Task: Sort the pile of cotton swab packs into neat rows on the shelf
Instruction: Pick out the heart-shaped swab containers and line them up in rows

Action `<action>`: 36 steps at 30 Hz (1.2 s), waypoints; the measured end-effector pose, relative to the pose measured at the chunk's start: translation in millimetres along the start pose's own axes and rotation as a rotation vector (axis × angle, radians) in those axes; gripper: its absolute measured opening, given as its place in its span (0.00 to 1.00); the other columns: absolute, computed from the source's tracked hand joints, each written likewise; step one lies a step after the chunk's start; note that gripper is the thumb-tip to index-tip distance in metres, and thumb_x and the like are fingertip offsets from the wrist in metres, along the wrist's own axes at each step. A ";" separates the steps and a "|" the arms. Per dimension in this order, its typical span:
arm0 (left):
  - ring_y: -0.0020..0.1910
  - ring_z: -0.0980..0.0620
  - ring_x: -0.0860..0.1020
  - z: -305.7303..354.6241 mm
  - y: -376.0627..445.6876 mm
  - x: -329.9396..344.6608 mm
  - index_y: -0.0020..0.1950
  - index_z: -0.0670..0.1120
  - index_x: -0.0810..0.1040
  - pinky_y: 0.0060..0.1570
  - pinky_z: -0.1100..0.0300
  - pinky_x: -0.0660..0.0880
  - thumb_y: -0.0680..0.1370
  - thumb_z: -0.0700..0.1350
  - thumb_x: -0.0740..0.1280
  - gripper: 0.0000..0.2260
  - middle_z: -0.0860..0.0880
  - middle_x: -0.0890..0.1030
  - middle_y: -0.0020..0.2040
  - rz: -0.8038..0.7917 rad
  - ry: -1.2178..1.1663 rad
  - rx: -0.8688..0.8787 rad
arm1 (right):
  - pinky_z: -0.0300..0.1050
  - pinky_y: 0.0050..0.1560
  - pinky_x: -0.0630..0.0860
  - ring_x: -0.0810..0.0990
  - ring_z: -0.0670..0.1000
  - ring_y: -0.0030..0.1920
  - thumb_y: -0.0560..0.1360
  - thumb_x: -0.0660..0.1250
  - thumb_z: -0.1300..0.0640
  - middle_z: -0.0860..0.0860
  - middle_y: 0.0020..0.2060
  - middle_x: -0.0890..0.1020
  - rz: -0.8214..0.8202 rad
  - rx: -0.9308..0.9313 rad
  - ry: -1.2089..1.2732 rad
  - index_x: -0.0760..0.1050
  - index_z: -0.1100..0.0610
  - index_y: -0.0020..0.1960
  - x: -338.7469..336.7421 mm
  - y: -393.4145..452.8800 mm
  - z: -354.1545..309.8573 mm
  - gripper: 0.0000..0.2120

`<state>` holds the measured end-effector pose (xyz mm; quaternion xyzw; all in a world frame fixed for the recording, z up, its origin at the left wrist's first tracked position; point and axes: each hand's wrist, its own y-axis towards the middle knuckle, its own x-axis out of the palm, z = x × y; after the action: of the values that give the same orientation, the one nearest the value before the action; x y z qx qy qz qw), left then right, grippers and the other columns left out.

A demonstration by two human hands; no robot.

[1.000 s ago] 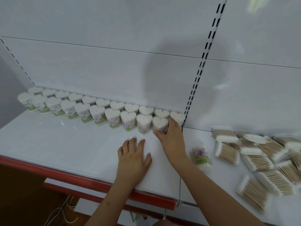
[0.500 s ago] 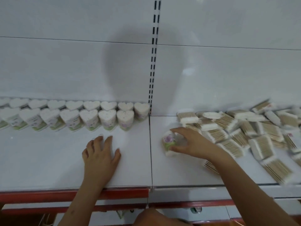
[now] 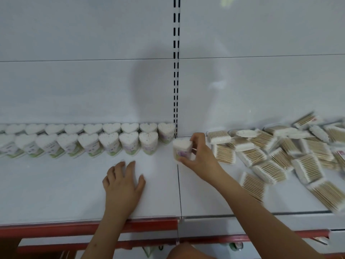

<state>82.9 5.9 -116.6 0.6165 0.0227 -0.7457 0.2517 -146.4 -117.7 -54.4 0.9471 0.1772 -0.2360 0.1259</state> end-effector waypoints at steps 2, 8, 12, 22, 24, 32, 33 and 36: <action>0.64 0.36 0.70 0.6 0.1 -0.8 0.69 0.46 0.76 0.60 0.38 0.69 0.76 0.62 0.54 0.30 0.39 0.74 0.67 -0.001 0.002 -0.006 | 0.41 0.56 0.78 0.79 0.43 0.55 0.71 0.77 0.54 0.45 0.55 0.77 0.034 -0.032 0.072 0.61 0.47 0.62 16.7 10.2 -4.9 0.29; 0.66 0.38 0.69 3.0 -0.7 -5.5 0.70 0.48 0.75 0.61 0.39 0.68 0.76 0.62 0.54 0.29 0.41 0.73 0.68 -0.024 0.009 -0.013 | 0.39 0.60 0.73 0.76 0.44 0.60 0.71 0.77 0.53 0.45 0.60 0.77 0.027 -0.001 0.037 0.67 0.51 0.69 50.2 14.6 5.8 0.30; 0.65 0.38 0.69 3.1 -0.8 -7.8 0.70 0.48 0.75 0.61 0.40 0.68 0.77 0.62 0.54 0.28 0.41 0.73 0.68 -0.040 0.003 -0.008 | 0.44 0.63 0.73 0.75 0.47 0.60 0.69 0.78 0.50 0.48 0.62 0.75 0.046 0.011 -0.077 0.69 0.53 0.70 55.2 8.4 18.6 0.33; 0.66 0.37 0.70 2.8 -1.2 -8.4 0.70 0.47 0.75 0.61 0.40 0.68 0.77 0.61 0.55 0.28 0.41 0.74 0.68 -0.063 0.018 -0.006 | 0.53 0.48 0.75 0.76 0.55 0.49 0.71 0.72 0.40 0.53 0.48 0.79 0.127 0.048 -0.364 0.74 0.57 0.55 64.5 33.3 18.2 0.24; 0.66 0.37 0.70 3.2 -1.2 -9.0 0.70 0.47 0.75 0.61 0.40 0.68 0.77 0.61 0.55 0.28 0.40 0.74 0.68 -0.073 0.014 -0.008 | 0.51 0.46 0.74 0.76 0.55 0.49 0.71 0.72 0.39 0.53 0.46 0.78 0.137 0.061 -0.400 0.74 0.58 0.53 65.0 35.6 17.0 0.24; 0.61 0.36 0.72 15.9 -4.2 -27.3 0.67 0.45 0.76 0.56 0.37 0.72 0.76 0.59 0.56 0.27 0.39 0.74 0.64 -0.077 -0.060 0.000 | 0.48 0.70 0.64 0.65 0.56 0.72 0.75 0.70 0.42 0.56 0.73 0.64 -0.008 0.106 -0.336 0.56 0.57 0.78 14.2 19.6 -6.0 0.41; 0.60 0.37 0.73 27.0 -2.7 -32.0 0.66 0.44 0.77 0.55 0.39 0.73 0.76 0.56 0.58 0.24 0.40 0.75 0.63 -0.052 -0.103 0.019 | 0.46 0.71 0.63 0.65 0.55 0.72 0.76 0.69 0.43 0.55 0.73 0.65 0.030 0.082 -0.319 0.57 0.57 0.78 -1.3 14.5 -9.4 0.39; 0.58 0.44 0.75 82.4 -0.2 -35.4 0.64 0.45 0.78 0.55 0.50 0.73 0.79 0.44 0.66 0.14 0.47 0.78 0.59 -0.029 -0.335 0.137 | 0.43 0.70 0.66 0.69 0.51 0.70 0.77 0.68 0.43 0.52 0.70 0.69 0.195 0.034 -0.274 0.62 0.56 0.77 -55.7 0.1 -21.4 0.34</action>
<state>12.0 -10.0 -64.0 0.4988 -0.0616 -0.8414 0.1984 -183.8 -126.3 -8.6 0.9207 0.0615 -0.3528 0.1550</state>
